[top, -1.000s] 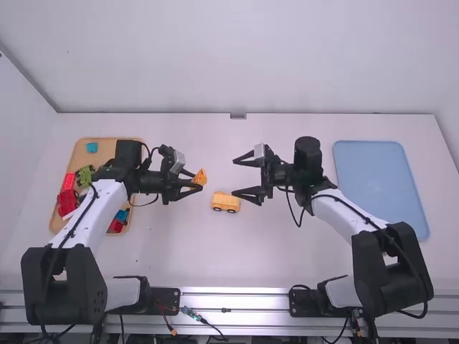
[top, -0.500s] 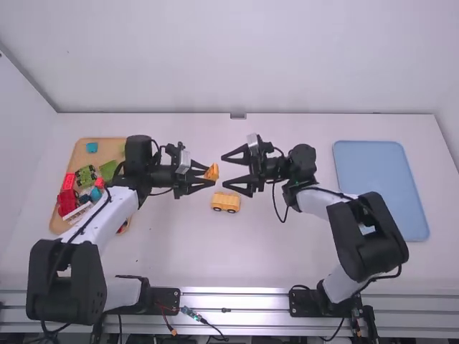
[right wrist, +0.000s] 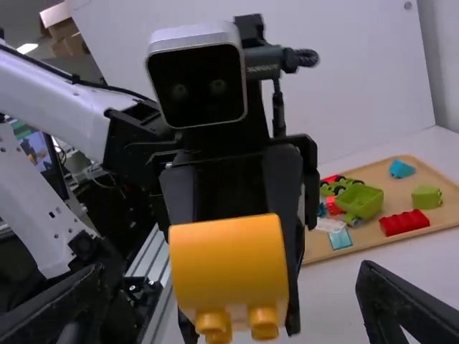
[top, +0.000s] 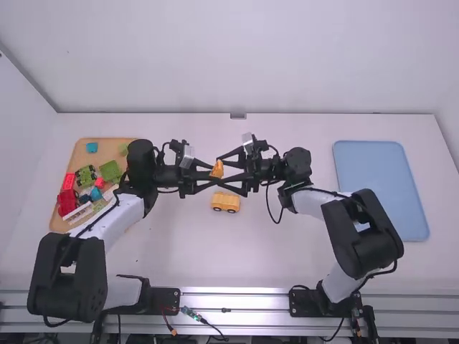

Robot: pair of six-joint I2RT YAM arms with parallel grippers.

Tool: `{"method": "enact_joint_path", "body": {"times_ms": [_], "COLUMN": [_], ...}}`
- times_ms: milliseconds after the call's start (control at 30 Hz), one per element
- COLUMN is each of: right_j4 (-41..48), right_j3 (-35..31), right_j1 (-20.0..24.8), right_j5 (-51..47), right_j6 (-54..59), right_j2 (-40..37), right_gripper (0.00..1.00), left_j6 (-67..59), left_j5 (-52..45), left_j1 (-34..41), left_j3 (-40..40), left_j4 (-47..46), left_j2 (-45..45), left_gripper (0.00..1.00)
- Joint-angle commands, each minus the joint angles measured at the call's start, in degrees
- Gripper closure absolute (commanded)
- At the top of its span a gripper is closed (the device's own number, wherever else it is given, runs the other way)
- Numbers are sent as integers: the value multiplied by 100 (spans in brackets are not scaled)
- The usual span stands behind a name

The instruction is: Assemble lego blocks to make yellow taxi

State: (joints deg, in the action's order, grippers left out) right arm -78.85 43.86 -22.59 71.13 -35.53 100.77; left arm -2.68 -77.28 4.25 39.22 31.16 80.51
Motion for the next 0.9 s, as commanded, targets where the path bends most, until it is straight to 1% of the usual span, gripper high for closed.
{"method": "enact_joint_path", "body": {"times_ms": [0,67,100,133,167,200,267,367,400,467,500,533,600,633,767,800,867], "right_j4": [-24,-24,-24,-24,-22,-24,-24,-33,-37,-44,-44,-22,-22,-24,-26,-24,-22], "right_j3": [120,120,120,120,120,120,120,120,120,120,120,120,120,120,120,120,120], "right_j1": [79,79,79,79,79,79,79,79,76,2,-24,-76,-103,-116,-74,-42,-20], "right_j5": [-48,-50,-48,-48,-50,-48,-48,-46,-46,-46,-48,-35,-48,-39,-2,44,70], "right_j6": [-24,-20,-22,-22,-20,-20,-17,-2,-2,-2,4,116,129,131,129,131,129], "right_j2": [74,76,74,76,76,76,76,76,76,74,76,76,74,76,76,74,76], "right_gripper": [16,20,26,27,33,35,35,41,41,48,49,52,54,58,64,67,69], "left_j6": [191,188,197,197,193,195,191,191,191,197,195,191,195,193,191,193,191], "left_j5": [20,20,17,17,17,17,42,44,55,289,334,330,319,321,328,345,341], "left_j1": [26,26,24,26,26,33,63,144,155,197,219,240,249,247,247,247,245], "left_j3": [-59,-64,-68,-68,-70,-70,-70,-70,-70,-68,-70,-77,-79,-79,-77,-77,-79], "left_j4": [26,35,54,52,45,48,52,98,100,70,67,72,74,72,76,74,98], "left_j2": [27,27,27,27,27,27,27,27,27,27,27,27,27,27,27,27,27], "left_gripper": [98,98,98,98,98,98,98,98,98,98,98,98,98,98,98,98,98]}}
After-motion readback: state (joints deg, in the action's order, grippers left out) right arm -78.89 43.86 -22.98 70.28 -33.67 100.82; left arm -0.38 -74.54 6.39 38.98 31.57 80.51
